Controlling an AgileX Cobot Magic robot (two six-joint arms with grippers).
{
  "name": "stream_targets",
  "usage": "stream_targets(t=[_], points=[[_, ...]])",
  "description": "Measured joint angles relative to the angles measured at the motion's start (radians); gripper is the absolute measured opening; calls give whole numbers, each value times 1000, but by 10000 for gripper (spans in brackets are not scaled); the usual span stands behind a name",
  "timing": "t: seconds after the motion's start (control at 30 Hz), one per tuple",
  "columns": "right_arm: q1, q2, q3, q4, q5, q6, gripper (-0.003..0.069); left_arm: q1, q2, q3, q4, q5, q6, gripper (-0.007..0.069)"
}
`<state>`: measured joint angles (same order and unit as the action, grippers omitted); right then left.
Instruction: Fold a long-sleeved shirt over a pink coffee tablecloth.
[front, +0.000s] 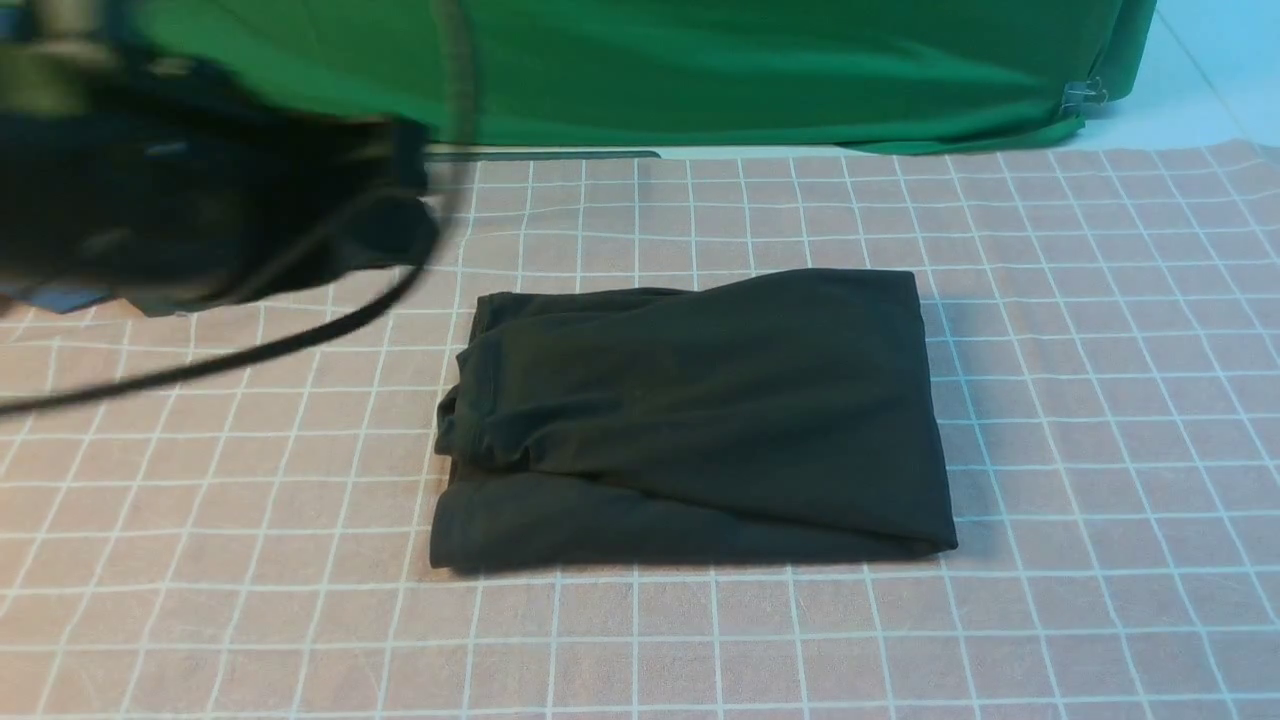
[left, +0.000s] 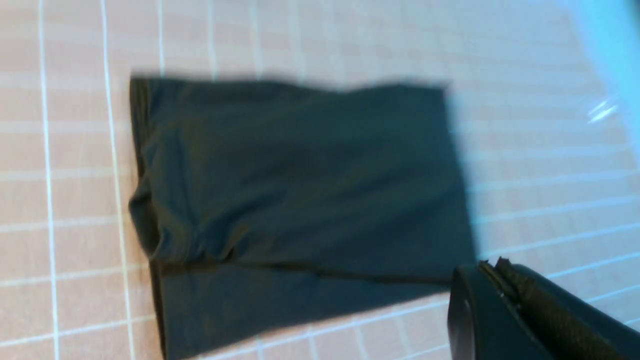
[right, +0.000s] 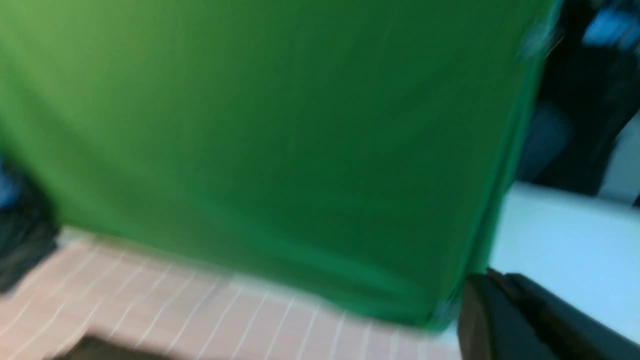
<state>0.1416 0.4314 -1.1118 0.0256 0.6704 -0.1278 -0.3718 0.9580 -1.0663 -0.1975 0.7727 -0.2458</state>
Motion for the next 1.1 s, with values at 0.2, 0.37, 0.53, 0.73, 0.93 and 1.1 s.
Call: stream_targets(t=[0.2,0.37,0.53,0.73,0.93,1.1], points=[[0,-290,228,-51,-195,3,36,0,-299,235,0,-85,-37,46],[0,-433,378,-55,-356,4,36,0,-453,440,1,-150,-47,46],[-2,-426,404,-51,-367,4,36,0,-521,545,3,-202,-51,46],[-2,-426,409,-51,-305,4,48,0,-524,548,12,-236,-54,46],[-2,-426,409,-51,-290,4,59,0,-524,548,15,-235,-55,46],[-2,-426,409,-51,-290,4,74,0,-524,548,15,-235,-55,46]])
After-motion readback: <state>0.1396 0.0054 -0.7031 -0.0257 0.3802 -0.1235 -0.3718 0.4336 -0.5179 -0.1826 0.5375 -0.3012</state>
